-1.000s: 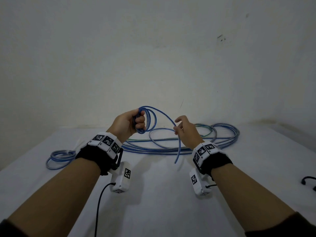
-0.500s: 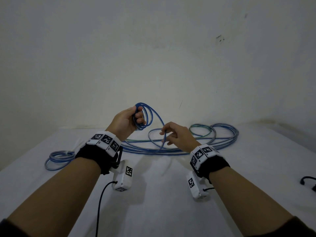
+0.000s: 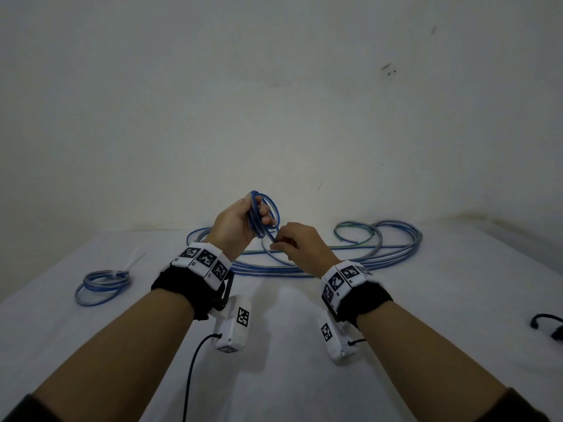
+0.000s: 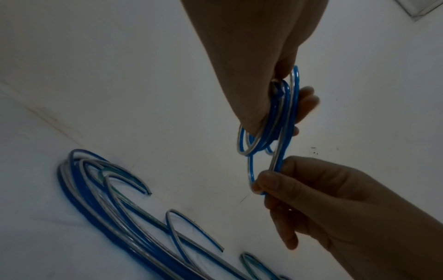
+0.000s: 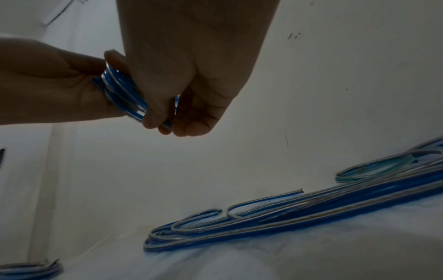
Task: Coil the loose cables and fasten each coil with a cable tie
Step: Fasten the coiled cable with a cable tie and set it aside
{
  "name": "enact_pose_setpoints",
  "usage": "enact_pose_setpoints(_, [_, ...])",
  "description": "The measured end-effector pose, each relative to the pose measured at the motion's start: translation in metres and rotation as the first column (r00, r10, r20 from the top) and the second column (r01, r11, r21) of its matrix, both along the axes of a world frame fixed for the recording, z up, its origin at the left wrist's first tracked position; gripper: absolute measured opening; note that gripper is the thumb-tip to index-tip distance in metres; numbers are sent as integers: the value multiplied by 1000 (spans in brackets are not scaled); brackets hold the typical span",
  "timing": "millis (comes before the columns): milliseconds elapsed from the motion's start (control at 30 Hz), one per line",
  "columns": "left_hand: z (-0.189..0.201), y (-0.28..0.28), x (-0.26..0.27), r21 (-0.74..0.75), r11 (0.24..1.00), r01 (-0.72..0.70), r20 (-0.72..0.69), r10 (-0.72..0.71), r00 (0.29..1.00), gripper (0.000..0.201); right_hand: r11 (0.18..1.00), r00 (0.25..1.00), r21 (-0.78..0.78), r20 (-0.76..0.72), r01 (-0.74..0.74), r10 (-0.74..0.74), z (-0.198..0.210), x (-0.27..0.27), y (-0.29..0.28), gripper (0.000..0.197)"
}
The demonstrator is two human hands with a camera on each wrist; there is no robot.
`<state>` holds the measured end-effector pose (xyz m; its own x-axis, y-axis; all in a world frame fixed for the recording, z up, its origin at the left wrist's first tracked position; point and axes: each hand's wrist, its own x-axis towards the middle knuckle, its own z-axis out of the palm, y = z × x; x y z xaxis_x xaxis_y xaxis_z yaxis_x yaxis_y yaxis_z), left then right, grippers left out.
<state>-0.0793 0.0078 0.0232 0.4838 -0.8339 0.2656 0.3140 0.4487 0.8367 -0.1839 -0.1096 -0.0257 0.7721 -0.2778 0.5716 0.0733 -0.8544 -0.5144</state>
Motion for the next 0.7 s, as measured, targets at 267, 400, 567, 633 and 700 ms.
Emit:
enact_pose_setpoints(267, [-1,-3,0,94,991,-92,240,67,968,27,991,995,127,-88,-43,54,4,-9,4,11])
enact_pose_setpoints(400, [2,-1,0,198,967,-160,444,57,894,27,973,984,230,171,-1,-40,10,-15,-3,22])
enact_pose_setpoints(567, [3,-2,-12,310,947,-78,542,-109,833,31,987,990,146,139,-61,40,30,-23,-10,34])
enact_pose_setpoints(633, [3,-7,-18,341,939,-46,550,-160,820,33,982,993,165,85,-90,77,33,-25,-14,28])
enact_pose_setpoints(700, [4,-11,-25,363,931,-22,532,-188,826,34,956,990,264,94,-129,108,31,-29,-17,19])
